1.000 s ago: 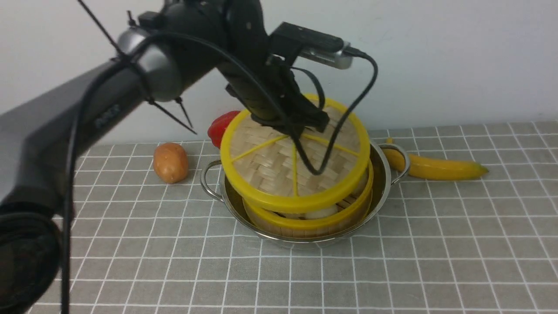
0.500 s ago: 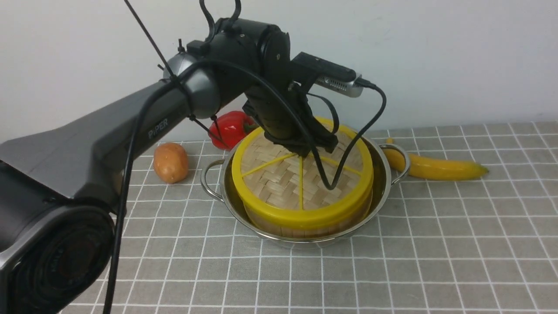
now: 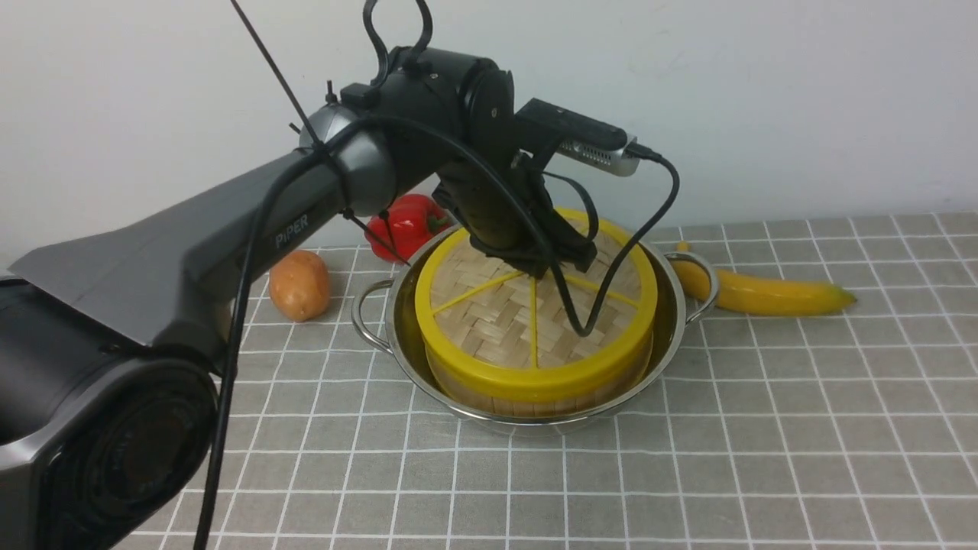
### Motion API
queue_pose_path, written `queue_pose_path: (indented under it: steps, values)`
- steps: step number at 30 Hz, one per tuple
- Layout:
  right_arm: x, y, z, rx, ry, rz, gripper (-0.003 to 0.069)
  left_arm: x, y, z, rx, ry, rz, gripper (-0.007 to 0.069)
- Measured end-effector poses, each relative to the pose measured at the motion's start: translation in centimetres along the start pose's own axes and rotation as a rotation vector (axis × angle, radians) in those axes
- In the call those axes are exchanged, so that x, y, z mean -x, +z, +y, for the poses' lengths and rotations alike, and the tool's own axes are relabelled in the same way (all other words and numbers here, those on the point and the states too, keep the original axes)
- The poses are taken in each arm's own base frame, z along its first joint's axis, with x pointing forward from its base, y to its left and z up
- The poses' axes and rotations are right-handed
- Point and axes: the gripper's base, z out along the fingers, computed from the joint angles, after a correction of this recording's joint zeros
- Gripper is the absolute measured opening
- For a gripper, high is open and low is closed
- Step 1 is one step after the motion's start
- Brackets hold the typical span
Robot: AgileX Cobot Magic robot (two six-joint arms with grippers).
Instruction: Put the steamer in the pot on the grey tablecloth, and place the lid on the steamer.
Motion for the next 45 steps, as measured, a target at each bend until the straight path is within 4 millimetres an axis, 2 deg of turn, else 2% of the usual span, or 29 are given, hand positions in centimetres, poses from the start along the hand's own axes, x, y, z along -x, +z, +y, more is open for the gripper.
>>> queue_pose_path:
  steps: [13, 16, 17, 19, 20, 21, 24, 25, 26, 27, 28, 29, 30, 31, 32, 34, 35, 36, 37, 41, 42, 43, 45]
  values:
    - [-0.1, 0.0, 0.2, 0.024, 0.011, 0.006, 0.0407, 0.0, 0.2, 0.1, 0.013, 0.009, 0.004, 0.0137]
    - [-0.1, 0.0, 0.3, 0.035, 0.017, 0.009, 0.0407, 0.1, 0.0, 0.2, 0.025, 0.017, 0.008, 0.0223]
    - [-0.1, 0.0, 0.3, 0.035, 0.017, 0.009, 0.0407, 0.1, -0.1, 0.3, 0.028, 0.019, 0.008, 0.023]
    - [-0.1, 0.0, 0.3, 0.035, 0.017, 0.009, 0.0407, 0.5, -1.4, 0.7, 0.066, 0.039, 0.027, 0.0312]
    - [-0.1, 0.0, 0.3, 0.035, 0.017, 0.009, 0.0407, 0.5, -1.4, 0.7, 0.07, 0.042, 0.028, 0.0317]
    - [-0.1, 0.0, 0.3, 0.035, 0.017, 0.009, 0.0407, 1.0, -3.6, 1.2, 0.118, 0.059, 0.029, 0.0351]
    - [-0.1, 0.1, 0.3, 0.03, 0.015, 0.011, 0.0407, 2.1, -8.1, 1.7, 0.178, 0.066, -0.04, 0.0379]
    - [-0.1, 0.1, 0.2, 0.028, 0.015, 0.011, 0.0407, 2.3, -9.0, 1.7, 0.186, 0.066, -0.06, 0.0381]
    - [-0.3, 0.4, 0.0, 0.013, 0.007, 0.02, 0.0407, 2.9, -13.1, 1.9, 0.21, 0.056, -0.161, 0.0382]
    - [-0.3, 0.5, -0.1, 0.008, 0.002, 0.022, 0.0407, 2.9, -13.5, 1.9, 0.211, 0.056, -0.168, 0.0382]
    - [-0.7, 0.9, -0.4, -0.013, -0.019, 0.034, 0.0407, 2.8, -16.5, 1.7, 0.21, 0.044, -0.231, 0.0363]
    - [-0.8, 1.0, -0.5, -0.02, -0.026, 0.038, 0.0407, 2.7, -17.6, 1.7, 0.209, 0.04, -0.255, 0.0358]
    - [-1.5, 1.9, -1.2, -0.053, -0.054, 0.072, 0.0407, 2.3, -20.5, 1.3, 0.179, 0.025, -0.313, 0.0302]
    - [-2.0, 2.5, -1.6, -0.074, -0.074, 0.096, 0.0407, 1.9, -22.1, 1.0, 0.154, 0.018, -0.344, 0.0257]
    - [-2.1, 2.6, -1.7, -0.078, -0.077, 0.102, 0.0407, 1.7, -22.7, 0.9, 0.149, 0.016, -0.355, 0.0237]
    - [-3.8, 4.1, -3.0, -0.138, -0.124, 0.178, 0.0391, -0.1, -26.3, -0.1, 0.071, 0.005, -0.409, 0.009]
    - [-4.1, 4.4, -3.2, -0.145, -0.126, 0.192, 0.0386, -0.2, -26.5, -0.1, 0.067, 0.006, -0.412, 0.0079]
    - [-5.5, 5.3, -4.2, -0.193, -0.151, 0.245, 0.0358, -1.7, -28.3, -0.6, 0.046, 0.019, -0.425, 0.0015]
    - [-6.5, 5.8, -4.9, -0.226, -0.165, 0.279, 0.0335, -2.9, -29.2, -0.8, 0.042, 0.032, -0.426, -0.0006]
    - [-10.5, 6.7, -7.6, -0.345, -0.225, 0.383, 0.0212, -8.1, -31.1, -1.2, 0.061, 0.063, -0.383, -0.0023]
    - [-10.9, 6.7, -7.8, -0.35, -0.228, 0.389, 0.0205, -8.4, -31.2, -1.2, 0.067, 0.064, -0.378, -0.0023]
    - [-12.2, 6.7, -8.5, -0.371, -0.252, 0.376, 0.0148, -11.0, -30.9, -1.4, 0.073, 0.07, -0.335, -0.0023]
    - [-13.8, 6.7, -9.1, -0.374, -0.276, 0.335, 0.008, -14.4, -29.9, -1.6, 0.075, 0.073, -0.276, -0.0023]
